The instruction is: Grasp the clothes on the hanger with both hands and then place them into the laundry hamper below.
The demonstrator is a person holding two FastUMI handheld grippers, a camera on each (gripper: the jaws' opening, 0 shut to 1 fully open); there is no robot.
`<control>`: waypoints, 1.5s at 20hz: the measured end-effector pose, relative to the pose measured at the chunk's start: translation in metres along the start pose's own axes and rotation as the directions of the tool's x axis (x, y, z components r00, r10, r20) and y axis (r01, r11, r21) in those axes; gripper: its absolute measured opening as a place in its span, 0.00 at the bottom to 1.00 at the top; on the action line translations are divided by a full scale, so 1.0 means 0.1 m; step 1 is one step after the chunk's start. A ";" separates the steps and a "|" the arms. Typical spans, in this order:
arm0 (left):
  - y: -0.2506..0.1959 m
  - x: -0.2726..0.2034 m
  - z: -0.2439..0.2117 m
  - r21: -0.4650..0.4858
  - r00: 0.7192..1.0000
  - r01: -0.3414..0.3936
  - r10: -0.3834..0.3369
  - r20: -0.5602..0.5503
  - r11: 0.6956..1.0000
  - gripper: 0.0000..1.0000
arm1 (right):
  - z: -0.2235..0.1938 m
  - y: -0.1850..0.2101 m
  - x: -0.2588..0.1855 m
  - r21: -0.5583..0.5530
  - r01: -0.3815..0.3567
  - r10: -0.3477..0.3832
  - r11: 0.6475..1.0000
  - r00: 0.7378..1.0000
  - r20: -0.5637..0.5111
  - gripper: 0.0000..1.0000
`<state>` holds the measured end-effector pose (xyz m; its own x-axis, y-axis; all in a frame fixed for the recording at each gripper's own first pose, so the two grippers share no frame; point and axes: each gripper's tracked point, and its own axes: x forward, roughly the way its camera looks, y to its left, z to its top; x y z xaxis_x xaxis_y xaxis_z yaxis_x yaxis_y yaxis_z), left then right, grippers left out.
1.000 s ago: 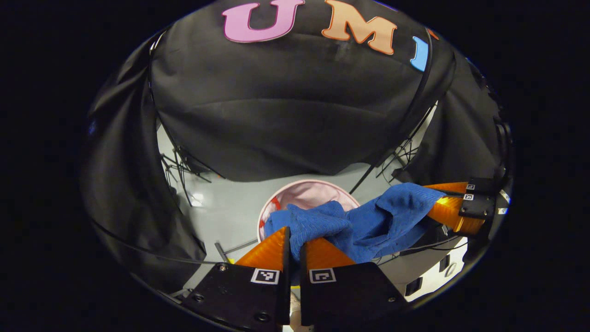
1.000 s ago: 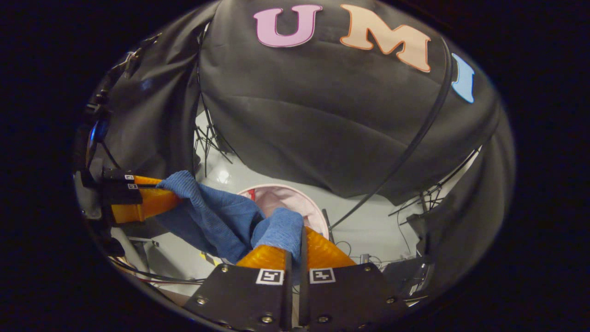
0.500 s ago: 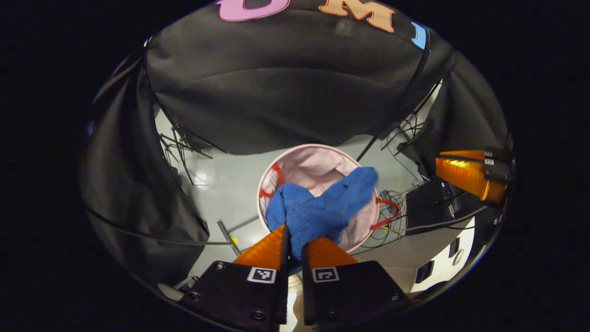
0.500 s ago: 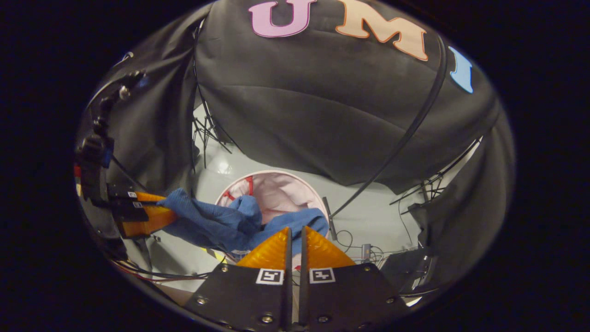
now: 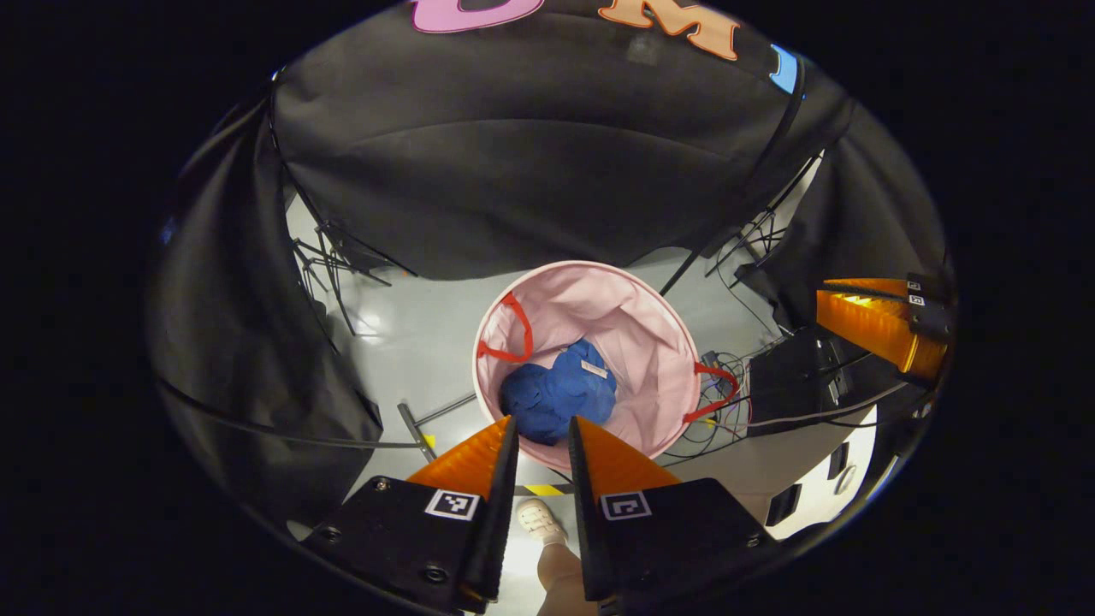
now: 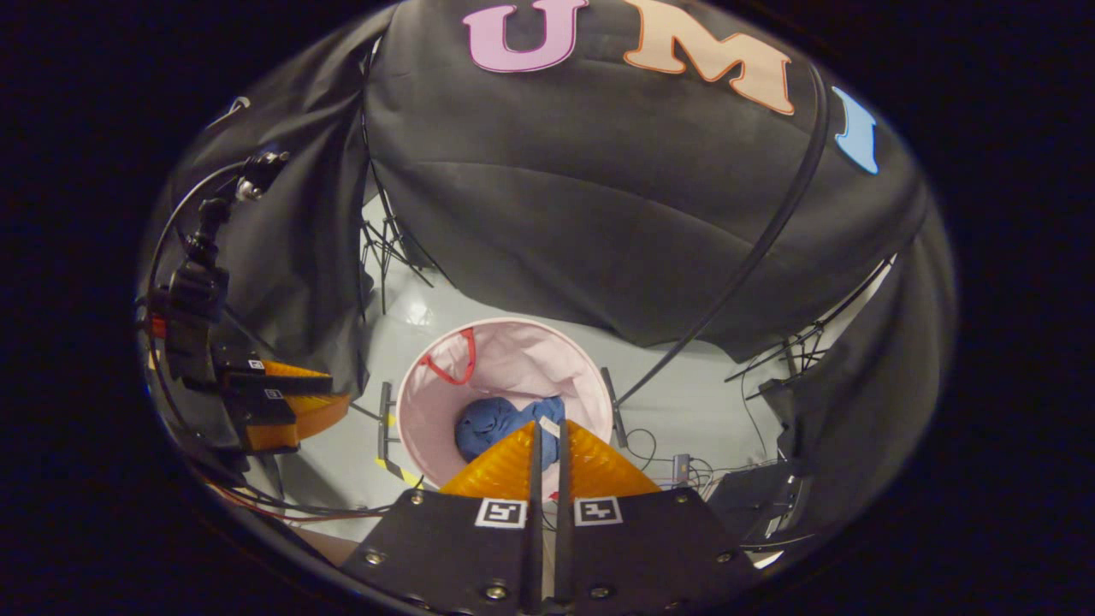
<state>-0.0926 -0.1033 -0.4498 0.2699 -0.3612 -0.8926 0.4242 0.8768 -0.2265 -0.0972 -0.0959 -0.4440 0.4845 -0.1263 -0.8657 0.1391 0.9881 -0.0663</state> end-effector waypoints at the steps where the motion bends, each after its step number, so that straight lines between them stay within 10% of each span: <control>1: -0.01 -0.03 0.03 0.002 1.000 -0.001 0.001 0.007 1.000 0.38 | 0.02 -0.01 -0.01 0.003 0.000 0.000 1.000 1.000 0.005 0.06; 14: -0.38 -1.06 1.38 0.070 0.921 0.055 -0.077 0.382 0.996 0.37 | 1.09 -0.11 -0.81 0.071 0.017 -0.038 0.997 0.948 0.315 0.06; 30: -0.92 -3.26 2.86 0.167 0.530 0.103 -0.196 0.825 0.981 0.30 | 2.61 -0.40 -2.76 0.136 0.030 -0.121 0.990 0.667 0.735 0.05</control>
<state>0.0274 -0.1572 -0.0262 0.7733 -0.6251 -0.1066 0.5880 0.7698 -0.2486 -0.0109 -0.1236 -0.0727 0.9414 -0.2683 -0.2045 0.2692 0.9628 -0.0241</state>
